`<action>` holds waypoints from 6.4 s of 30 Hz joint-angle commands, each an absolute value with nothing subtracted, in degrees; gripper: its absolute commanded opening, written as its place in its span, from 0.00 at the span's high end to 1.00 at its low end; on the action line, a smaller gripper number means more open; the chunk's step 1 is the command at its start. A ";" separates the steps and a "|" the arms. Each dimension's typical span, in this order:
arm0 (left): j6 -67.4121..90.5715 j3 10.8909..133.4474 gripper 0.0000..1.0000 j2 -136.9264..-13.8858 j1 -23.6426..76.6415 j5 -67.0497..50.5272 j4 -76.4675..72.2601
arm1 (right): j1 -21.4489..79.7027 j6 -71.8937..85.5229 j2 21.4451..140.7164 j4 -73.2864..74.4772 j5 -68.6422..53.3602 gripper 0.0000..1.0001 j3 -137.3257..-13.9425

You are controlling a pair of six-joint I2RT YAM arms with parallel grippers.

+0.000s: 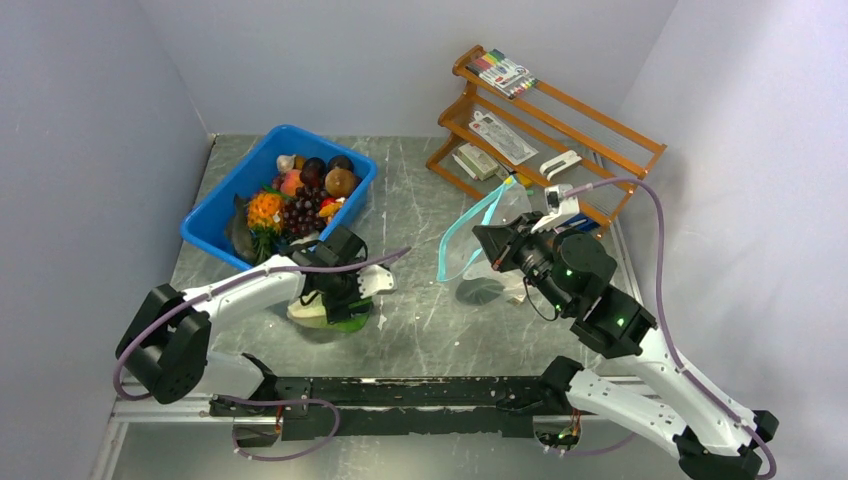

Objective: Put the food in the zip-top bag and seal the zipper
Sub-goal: Pick up the fake vegetable at the center of the board, then place the fake vegetable in the zipper food storage bag.

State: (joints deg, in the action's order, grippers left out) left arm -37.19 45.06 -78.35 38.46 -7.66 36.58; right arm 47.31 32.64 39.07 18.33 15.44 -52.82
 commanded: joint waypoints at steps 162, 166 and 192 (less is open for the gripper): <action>26.37 15.97 0.93 -20.17 42.62 -25.56 -36.28 | 42.17 90.13 77.42 -68.07 -42.80 1.00 -37.30; 28.19 14.40 0.93 -16.44 42.63 -23.64 -44.18 | 44.58 91.14 78.92 -67.78 -44.19 1.00 -43.36; 9.45 30.62 0.93 -35.12 42.63 -19.66 -1.87 | 49.92 86.99 79.99 -62.56 -43.11 1.00 -47.53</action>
State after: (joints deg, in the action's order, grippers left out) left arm 12.10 27.99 -31.09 42.24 -18.76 -11.44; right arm 48.71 88.92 79.90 -61.14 -43.81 -45.41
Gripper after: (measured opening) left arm 0.107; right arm 0.007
